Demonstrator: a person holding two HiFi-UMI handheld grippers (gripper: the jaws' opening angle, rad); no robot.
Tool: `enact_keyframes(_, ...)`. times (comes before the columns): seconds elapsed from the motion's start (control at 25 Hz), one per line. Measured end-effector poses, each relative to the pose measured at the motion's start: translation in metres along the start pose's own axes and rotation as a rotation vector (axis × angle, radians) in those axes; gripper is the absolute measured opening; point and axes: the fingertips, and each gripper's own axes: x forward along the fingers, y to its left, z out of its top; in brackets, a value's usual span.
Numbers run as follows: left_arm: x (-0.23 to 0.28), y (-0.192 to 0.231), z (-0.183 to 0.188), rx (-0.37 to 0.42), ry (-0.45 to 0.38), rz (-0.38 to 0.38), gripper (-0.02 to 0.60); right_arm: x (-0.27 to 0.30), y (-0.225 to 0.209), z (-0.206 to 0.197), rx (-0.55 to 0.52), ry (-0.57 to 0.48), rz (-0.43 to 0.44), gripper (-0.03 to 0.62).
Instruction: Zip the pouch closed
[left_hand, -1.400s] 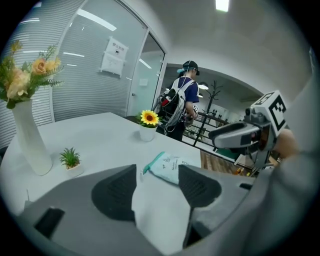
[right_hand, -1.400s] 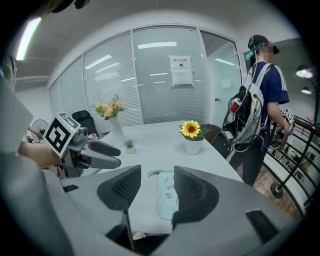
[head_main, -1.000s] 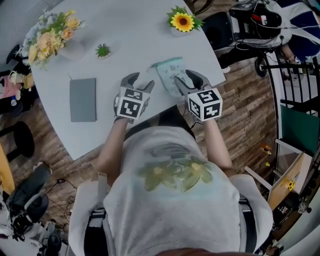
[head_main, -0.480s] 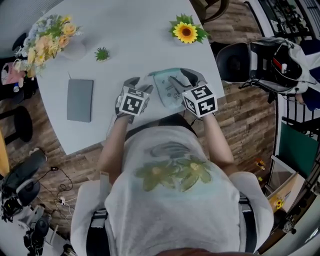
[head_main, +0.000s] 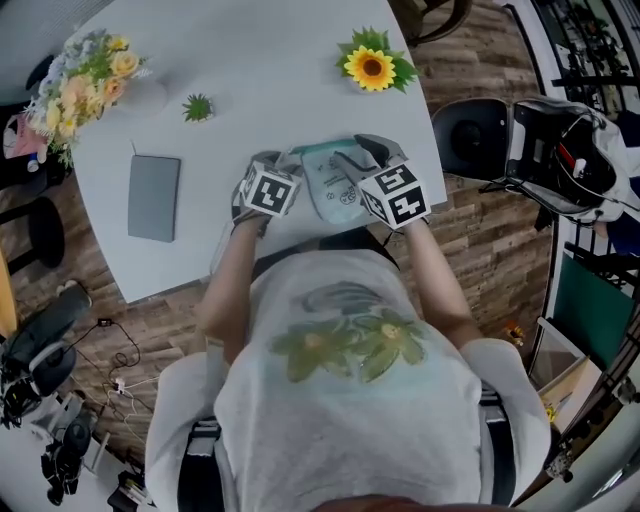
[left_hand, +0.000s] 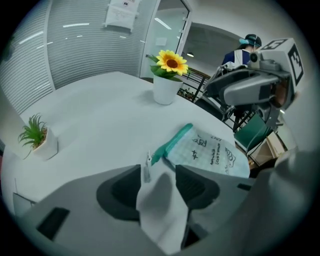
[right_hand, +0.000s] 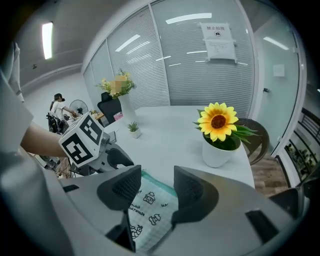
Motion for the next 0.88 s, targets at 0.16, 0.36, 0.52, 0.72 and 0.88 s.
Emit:
enact_keyframes(0.16, 0.009, 0.003, -0.002, 0.006, 0.032, 0.032, 0.123, 0.005, -0.005, -0.001, -0.019, 0.01, 0.031, 0.215)
enact_keyframes(0.36, 0.017, 0.009, -0.005, -0.03, 0.051, 0.061, 0.084, 0.016, -0.01, 0.0, -0.067, 0.032, 0.079, 0.215)
enact_keyframes(0.52, 0.018, 0.013, -0.006, -0.052, 0.053, 0.079, 0.031, 0.03, -0.01, 0.004, -0.125, 0.056, 0.133, 0.215)
enact_keyframes(0.72, 0.018, 0.014, -0.006, -0.025, 0.066, 0.105, 0.028, 0.056, -0.002, 0.007, -0.227, 0.084, 0.241, 0.215)
enact_keyframes(0.88, 0.02, 0.016, -0.004, 0.028, 0.09, 0.133, 0.027, 0.08, 0.005, 0.013, -0.311, 0.093, 0.306, 0.215)
